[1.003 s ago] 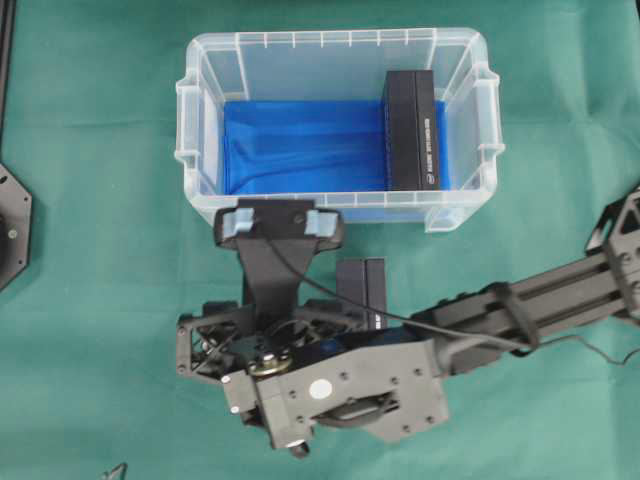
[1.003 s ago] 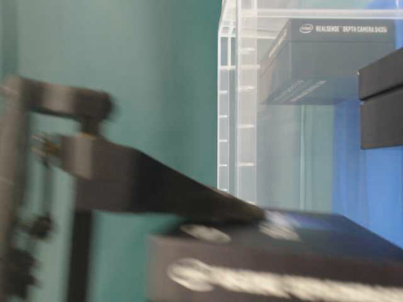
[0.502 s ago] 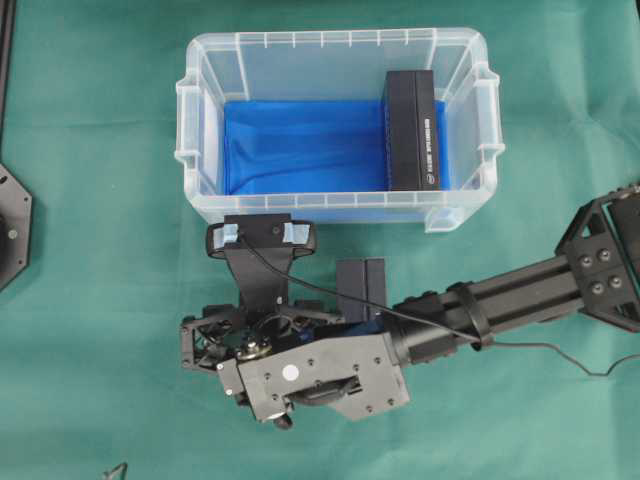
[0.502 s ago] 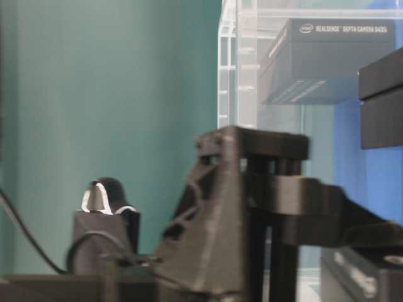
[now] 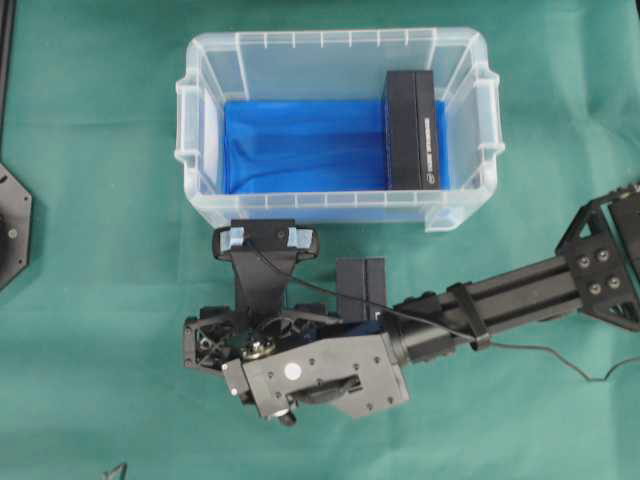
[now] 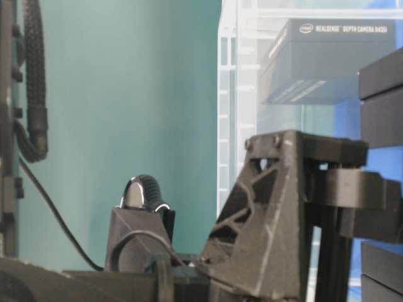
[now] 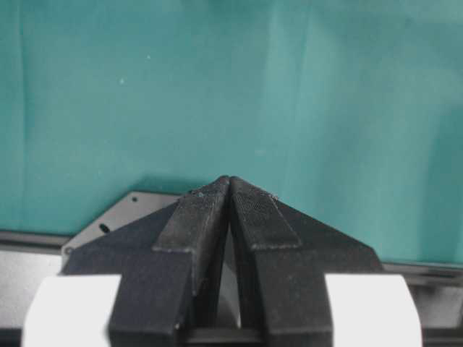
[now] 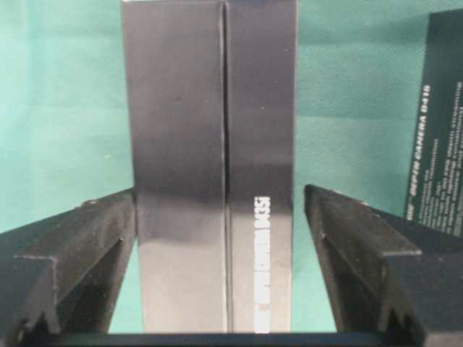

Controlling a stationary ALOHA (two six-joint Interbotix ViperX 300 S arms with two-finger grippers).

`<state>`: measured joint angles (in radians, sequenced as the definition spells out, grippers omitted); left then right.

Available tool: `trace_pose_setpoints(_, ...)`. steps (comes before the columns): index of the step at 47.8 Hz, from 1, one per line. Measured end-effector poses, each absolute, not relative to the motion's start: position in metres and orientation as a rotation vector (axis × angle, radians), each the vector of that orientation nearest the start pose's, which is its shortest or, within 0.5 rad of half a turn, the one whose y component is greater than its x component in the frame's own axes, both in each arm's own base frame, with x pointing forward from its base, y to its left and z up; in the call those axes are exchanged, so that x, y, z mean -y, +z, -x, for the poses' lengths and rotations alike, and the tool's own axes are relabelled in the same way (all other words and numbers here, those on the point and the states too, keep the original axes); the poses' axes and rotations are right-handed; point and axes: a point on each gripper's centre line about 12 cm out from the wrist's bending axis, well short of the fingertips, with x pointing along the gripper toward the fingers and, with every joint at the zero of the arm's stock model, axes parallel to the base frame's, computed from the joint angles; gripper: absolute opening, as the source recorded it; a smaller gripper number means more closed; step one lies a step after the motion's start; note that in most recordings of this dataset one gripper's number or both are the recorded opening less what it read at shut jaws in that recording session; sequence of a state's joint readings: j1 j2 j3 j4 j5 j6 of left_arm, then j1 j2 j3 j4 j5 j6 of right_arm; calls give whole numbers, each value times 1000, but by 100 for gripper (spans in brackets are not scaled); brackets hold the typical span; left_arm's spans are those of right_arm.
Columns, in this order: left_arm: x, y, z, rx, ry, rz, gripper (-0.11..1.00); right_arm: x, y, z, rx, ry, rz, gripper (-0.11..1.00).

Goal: Take the box out of the case with the right arm.
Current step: 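Carry the box toward the front and lower it left of the first box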

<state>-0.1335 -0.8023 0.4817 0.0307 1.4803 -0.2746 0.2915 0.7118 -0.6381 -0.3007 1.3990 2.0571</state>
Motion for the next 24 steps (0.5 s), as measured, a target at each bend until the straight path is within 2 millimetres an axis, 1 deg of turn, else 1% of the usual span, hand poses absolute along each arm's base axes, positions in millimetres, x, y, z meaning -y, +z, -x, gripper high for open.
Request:
trace_pose_setpoints(18,17,364,-153,-1153,66,148,0,-125,182,-537,-812,-1287,-1218,89)
trace_pose_setpoints(22,17,366,-151,-1142,66,152,0,-123,192,-533,-808,-1291,-1218,89)
trace_pose_setpoints(24,16,367,-150,-1137,65,151,0,-122,202,-531,-797,-1289,-1224,88)
